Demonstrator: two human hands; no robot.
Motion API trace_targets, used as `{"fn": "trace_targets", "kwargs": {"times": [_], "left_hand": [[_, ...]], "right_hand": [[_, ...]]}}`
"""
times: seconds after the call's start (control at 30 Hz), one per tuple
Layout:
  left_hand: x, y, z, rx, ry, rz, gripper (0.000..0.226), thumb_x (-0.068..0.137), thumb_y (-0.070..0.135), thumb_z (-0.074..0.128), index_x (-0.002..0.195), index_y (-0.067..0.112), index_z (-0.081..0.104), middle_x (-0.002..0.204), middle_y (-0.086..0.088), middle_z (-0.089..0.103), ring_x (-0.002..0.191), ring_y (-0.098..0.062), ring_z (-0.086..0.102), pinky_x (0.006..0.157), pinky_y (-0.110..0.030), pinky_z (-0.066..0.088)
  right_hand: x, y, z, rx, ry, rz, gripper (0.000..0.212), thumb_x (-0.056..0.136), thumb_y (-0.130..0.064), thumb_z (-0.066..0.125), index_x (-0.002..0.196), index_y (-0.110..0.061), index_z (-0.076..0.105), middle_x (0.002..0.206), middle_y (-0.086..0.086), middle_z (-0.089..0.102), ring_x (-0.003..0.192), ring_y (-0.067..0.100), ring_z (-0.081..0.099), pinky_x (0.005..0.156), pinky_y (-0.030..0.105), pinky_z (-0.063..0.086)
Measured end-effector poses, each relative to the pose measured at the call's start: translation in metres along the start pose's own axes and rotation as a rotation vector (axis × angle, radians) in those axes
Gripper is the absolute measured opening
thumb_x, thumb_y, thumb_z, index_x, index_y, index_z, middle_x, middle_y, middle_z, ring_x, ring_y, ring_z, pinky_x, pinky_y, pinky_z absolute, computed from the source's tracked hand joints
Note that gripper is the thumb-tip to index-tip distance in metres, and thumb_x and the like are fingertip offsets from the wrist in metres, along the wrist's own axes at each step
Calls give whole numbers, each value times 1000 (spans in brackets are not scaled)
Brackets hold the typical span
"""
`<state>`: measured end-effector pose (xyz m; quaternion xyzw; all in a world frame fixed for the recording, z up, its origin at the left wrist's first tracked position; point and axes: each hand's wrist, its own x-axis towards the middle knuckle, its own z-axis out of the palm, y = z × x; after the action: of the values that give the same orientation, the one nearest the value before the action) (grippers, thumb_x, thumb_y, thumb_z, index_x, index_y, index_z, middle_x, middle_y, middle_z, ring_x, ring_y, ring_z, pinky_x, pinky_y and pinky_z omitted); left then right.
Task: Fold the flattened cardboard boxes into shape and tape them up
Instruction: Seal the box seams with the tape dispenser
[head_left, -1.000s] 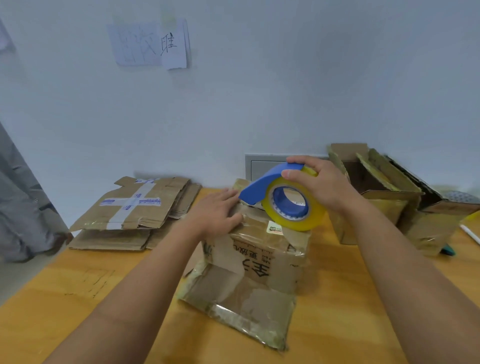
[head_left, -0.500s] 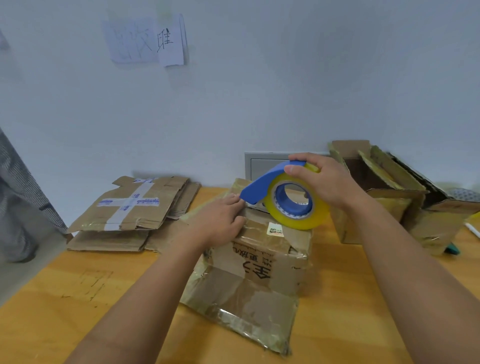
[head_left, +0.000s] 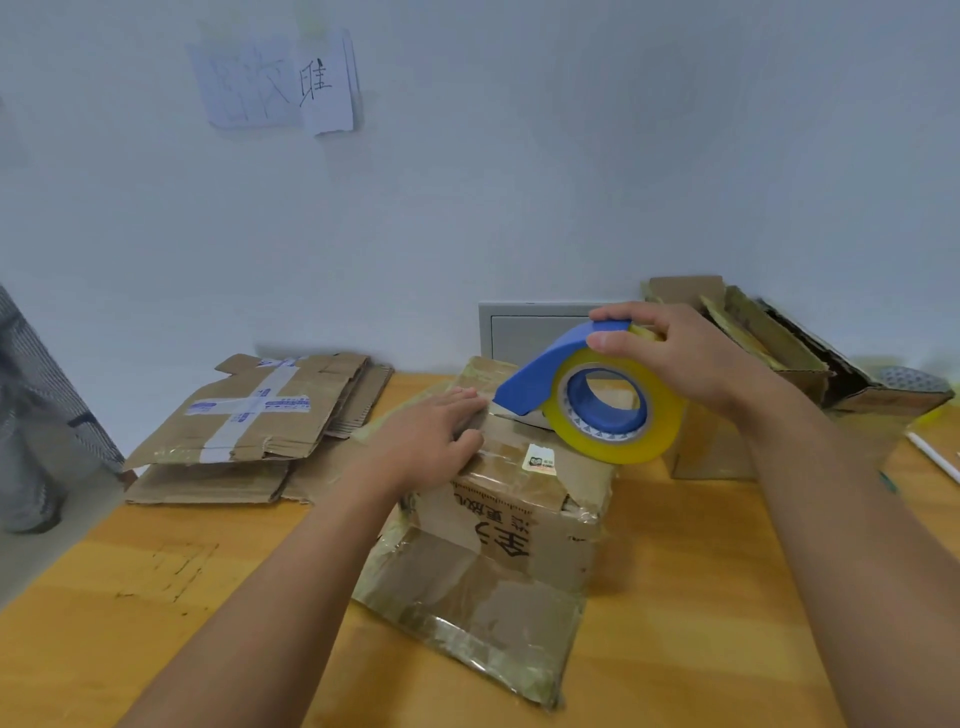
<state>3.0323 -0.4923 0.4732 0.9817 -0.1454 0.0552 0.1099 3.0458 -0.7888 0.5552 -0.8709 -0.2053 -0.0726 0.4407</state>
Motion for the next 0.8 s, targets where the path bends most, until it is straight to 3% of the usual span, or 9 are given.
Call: {"fn": "trace_targets", "kwargs": {"times": [0.23, 0.37, 0.53, 0.6, 0.67, 0.8], "left_hand": [[0, 0, 0, -31, -29, -14, 64, 86, 52, 29, 150, 44, 35, 160, 18, 27, 147, -2, 20, 117, -34, 25], [3, -1, 0, 1, -49, -6, 58, 94, 49, 32, 151, 42, 36, 160, 20, 25, 147, -3, 20, 115, -33, 25], [6, 12, -6, 162, -20, 89, 56, 98, 40, 38, 152, 32, 35, 163, 9, 22, 147, -16, 24, 118, -37, 19], [5, 21, -7, 100, -63, 101, 54, 96, 40, 37, 149, 29, 42, 159, 9, 31, 144, -16, 32, 114, -36, 27], [3, 30, -6, 9, -123, 59, 49, 96, 39, 34, 137, 22, 54, 150, 7, 42, 137, -17, 41, 108, -37, 37], [2, 40, -1, 4, -80, 76, 47, 98, 30, 35, 139, 14, 52, 152, 0, 41, 140, -21, 38, 113, -40, 34]], "right_hand": [[-3, -2, -5, -39, 1, -17, 39, 85, -60, 68, 120, -44, 67, 116, -26, 63, 106, -4, 57, 80, 17, 41], [-8, 3, -6, -35, 6, 7, 36, 85, -60, 68, 118, -45, 68, 116, -24, 64, 106, -5, 57, 80, 17, 42], [-13, 4, 4, 19, 52, 25, 40, 83, -61, 68, 118, -42, 67, 112, -20, 66, 104, 1, 61, 85, 25, 48], [-12, 3, 5, 18, 63, 33, 40, 83, -61, 68, 118, -41, 67, 114, -19, 65, 106, 3, 60, 89, 29, 49], [-11, 1, 6, 8, 58, 32, 39, 84, -60, 67, 118, -41, 67, 116, -20, 64, 108, 3, 59, 87, 27, 47], [-11, -1, 6, -12, 51, 32, 37, 87, -58, 66, 119, -40, 67, 113, -23, 62, 105, 0, 57, 78, 20, 43]]}}
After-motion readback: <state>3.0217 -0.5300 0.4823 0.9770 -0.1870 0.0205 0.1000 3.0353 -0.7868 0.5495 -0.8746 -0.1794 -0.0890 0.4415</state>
